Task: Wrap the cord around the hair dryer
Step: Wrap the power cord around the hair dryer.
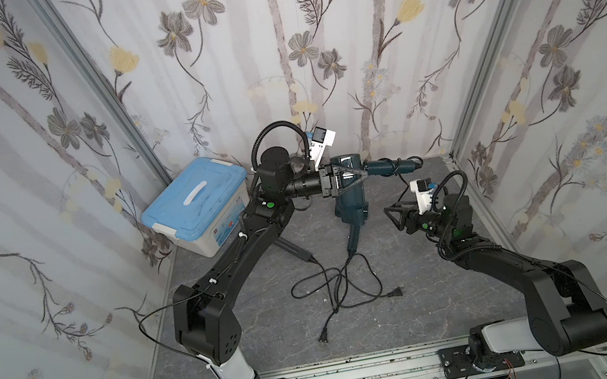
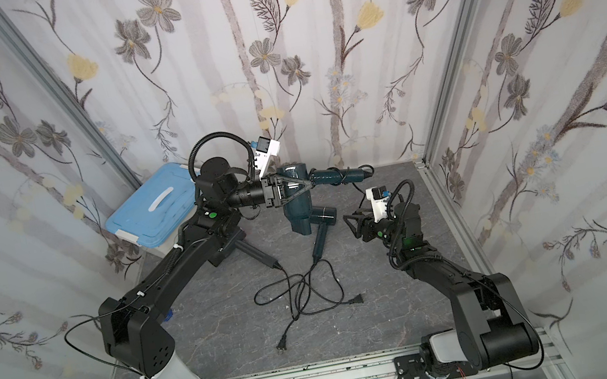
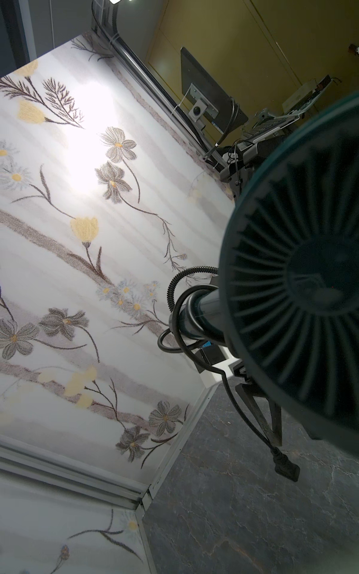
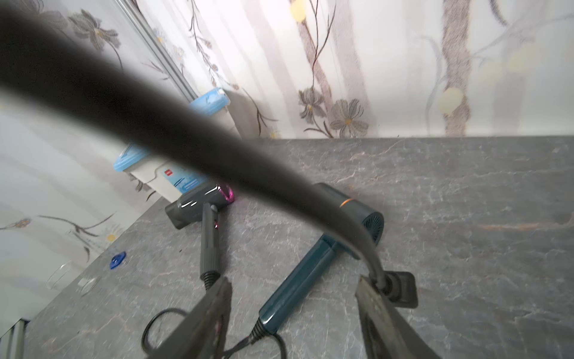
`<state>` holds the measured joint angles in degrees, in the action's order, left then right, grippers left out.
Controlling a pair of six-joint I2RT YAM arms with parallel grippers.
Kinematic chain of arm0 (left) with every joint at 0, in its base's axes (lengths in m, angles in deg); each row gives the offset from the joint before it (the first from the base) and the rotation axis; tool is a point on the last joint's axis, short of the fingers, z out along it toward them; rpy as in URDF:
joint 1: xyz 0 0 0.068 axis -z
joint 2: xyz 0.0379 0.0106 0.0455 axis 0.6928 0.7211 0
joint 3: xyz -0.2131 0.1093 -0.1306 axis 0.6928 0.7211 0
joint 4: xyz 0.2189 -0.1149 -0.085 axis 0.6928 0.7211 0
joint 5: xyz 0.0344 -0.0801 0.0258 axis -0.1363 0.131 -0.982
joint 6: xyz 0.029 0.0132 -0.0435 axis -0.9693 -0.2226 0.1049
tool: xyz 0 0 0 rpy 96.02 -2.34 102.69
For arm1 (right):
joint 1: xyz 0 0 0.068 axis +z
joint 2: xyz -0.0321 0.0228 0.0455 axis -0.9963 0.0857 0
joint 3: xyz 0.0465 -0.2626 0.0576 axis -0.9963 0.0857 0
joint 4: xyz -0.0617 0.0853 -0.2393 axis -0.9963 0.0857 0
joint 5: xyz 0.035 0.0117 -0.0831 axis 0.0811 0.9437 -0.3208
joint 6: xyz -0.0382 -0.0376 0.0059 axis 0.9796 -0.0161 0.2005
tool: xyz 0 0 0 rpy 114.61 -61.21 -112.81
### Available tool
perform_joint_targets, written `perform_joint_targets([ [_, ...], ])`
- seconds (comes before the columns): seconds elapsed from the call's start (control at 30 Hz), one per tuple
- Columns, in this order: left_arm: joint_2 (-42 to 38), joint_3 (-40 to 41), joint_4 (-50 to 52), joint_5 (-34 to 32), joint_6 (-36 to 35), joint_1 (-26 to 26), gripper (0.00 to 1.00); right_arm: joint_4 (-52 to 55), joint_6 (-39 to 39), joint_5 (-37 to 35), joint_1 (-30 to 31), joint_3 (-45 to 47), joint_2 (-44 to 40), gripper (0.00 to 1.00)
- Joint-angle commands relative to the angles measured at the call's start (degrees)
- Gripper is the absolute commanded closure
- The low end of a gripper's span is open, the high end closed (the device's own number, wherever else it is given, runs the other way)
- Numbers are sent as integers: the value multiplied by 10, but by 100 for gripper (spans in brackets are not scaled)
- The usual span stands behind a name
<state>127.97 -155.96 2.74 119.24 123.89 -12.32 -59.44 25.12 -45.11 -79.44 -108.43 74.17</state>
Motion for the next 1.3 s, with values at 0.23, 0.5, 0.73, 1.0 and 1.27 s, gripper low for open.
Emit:
perform_joint_targets([
  [0.23, -13, 9, -77, -12, 28, 0, 100, -39, -1, -26, 1, -10, 17, 46],
  [0.5, -12, 8, -93, -15, 41, 0, 100, -48, 0, -15, 3, 1, 18, 52],
  [0.73, -7, 10, -124, -17, 66, 0, 100, -52, 7, 23, 15, -14, 31, 61],
  [1.0, -8, 14, -152, -18, 90, -1, 100, -69, -1, 41, 16, -23, 43, 78],
  [1.27, 0, 15, -187, -15, 123, -1, 100, -69, 0, 37, 18, -35, 65, 71],
])
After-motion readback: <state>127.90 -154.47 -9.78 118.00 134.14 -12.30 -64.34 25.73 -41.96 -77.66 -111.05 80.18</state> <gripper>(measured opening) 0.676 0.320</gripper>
